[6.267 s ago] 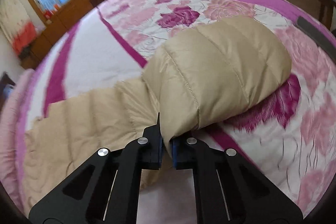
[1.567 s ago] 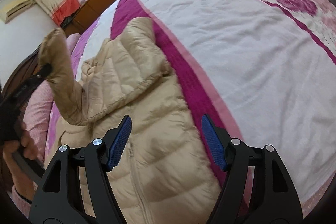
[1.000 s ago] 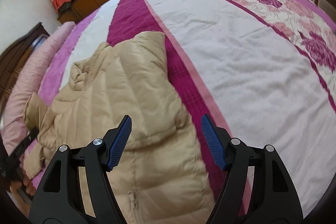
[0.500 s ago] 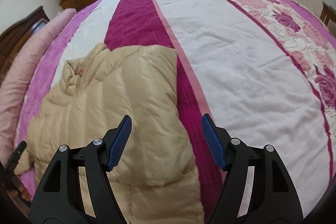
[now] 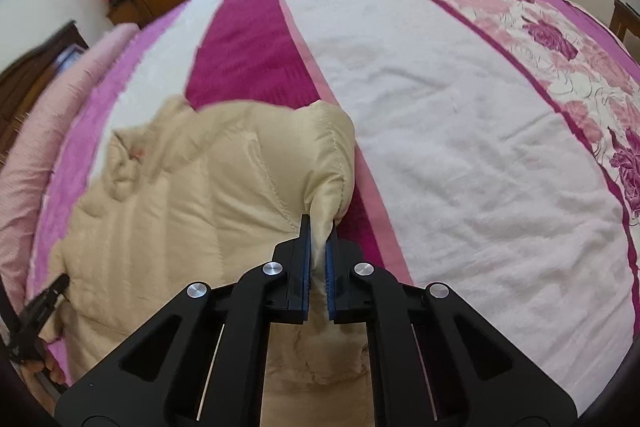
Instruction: Fold large clothes
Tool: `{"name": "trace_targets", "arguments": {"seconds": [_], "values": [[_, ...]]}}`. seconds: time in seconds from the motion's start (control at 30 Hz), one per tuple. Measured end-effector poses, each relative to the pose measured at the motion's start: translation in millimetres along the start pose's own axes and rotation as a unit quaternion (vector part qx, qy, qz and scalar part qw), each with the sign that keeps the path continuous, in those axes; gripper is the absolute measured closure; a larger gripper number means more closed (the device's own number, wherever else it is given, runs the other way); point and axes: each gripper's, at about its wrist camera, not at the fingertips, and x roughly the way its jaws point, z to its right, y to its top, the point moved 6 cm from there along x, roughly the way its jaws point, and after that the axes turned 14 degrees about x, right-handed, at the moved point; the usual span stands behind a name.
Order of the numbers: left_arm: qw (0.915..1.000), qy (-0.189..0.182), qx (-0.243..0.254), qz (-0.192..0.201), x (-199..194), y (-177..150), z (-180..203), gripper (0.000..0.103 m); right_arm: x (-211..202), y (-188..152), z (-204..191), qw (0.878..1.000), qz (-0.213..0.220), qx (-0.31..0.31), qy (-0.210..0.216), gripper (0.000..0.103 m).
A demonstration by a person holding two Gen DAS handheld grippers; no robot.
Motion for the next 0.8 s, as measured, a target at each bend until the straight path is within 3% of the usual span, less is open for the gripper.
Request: {"name": "trace_targets", "arguments": {"seconds": [0.23, 0.3, 0.33, 0.37, 0.47, 0.63, 0.8], "values": [[0.9997, 0.018, 0.013, -0.011, 10, -4, 5, 0.088, 28, -7, 6, 0.999, -0.004, -0.01, -0.033, 0.092], [0.9992, 0.034, 0.018, -0.012, 2, -4, 3, 0.074, 24, -7, 5, 0.999, 0.0, -0.01, -0.035, 0.084], [0.9985, 0.048, 0.019, -0.014, -1, -5, 1, 0.053, 18, -6, 6, 0.999, 0.004, -0.008, -0.036, 0.08], [0.9975, 0.067, 0.018, -0.012, -8, -7, -4, 0.04, 13, -6, 7, 0.999, 0.008, -0.006, -0.037, 0.071], [0.9989, 0.047, -0.007, -0.005, -26, -16, -15, 0.039, -10, -6, 10, 0.999, 0.023, -0.002, -0.024, 0.057], [0.9983, 0.042, -0.041, 0.003, -54, -38, -35, 0.037, -47, -22, 4, 1.0, 0.029, -0.003, 0.002, 0.046], [0.9951, 0.037, -0.091, 0.006, -79, -69, -67, 0.037, -83, -64, -14, 0.999, 0.019, -0.023, 0.031, 0.039]]}}
